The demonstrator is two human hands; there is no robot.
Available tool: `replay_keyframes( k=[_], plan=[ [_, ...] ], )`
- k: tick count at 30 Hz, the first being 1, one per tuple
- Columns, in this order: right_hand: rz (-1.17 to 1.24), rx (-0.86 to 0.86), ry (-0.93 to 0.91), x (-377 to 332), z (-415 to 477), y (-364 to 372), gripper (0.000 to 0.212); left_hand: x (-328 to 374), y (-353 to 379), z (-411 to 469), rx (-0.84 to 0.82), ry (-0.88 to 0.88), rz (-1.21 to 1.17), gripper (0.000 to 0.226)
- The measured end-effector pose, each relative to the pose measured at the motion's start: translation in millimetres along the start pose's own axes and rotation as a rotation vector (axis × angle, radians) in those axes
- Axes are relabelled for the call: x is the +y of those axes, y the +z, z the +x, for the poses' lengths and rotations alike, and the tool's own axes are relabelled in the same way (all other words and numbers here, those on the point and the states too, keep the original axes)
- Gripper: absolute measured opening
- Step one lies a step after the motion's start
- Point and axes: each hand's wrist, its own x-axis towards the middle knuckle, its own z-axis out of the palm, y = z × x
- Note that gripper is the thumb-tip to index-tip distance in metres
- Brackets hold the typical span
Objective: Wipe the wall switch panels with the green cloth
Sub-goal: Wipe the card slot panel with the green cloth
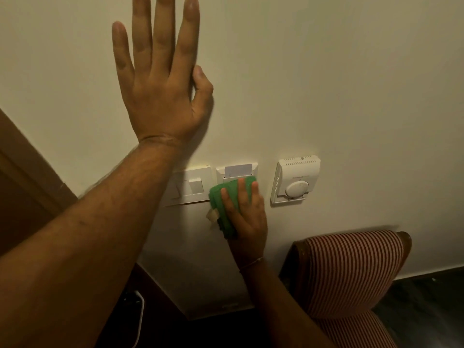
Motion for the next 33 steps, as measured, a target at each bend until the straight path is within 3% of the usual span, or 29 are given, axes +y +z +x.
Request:
replay_keyframes(
  k=[5,9,12,15,19,26,30,33],
  plan=[
    [0.083,0.12,0.223,-7,4,-2,0.053,0,3,-1,0.015,-0.004,-0.004,0.06],
    [0.069,0.068,-0.001,-34,8,16,0.06,2,4,-2,0.019,-0.023,-0.007,0.058],
    [0.006,0.06,-0.067,-29,11,17,0.069,1,3,-1,0.026,-0.021,-0.014,0.058],
    [0.008,0.077,0.029,-10,5,4,0.068,0,5,-1,0.037,-0.006,-0.014,0.058],
    [0.081,0.14,0.223,-4,3,0,0.05,1,7,-2,0.053,-0.013,-0.022,0.056],
    [0.087,0.024,-0.038,-41,2,26,0.049,1,5,-2,0.031,-0.01,-0.024,0.057],
    [0.044,0.002,-0.066,-27,0,17,0.055,-1,7,-2,0.046,-0.003,-0.013,0.057],
    [0.062,0.063,0.07,-5,-1,5,0.055,0,8,-3,0.044,-0.012,-0.013,0.056]
  ],
)
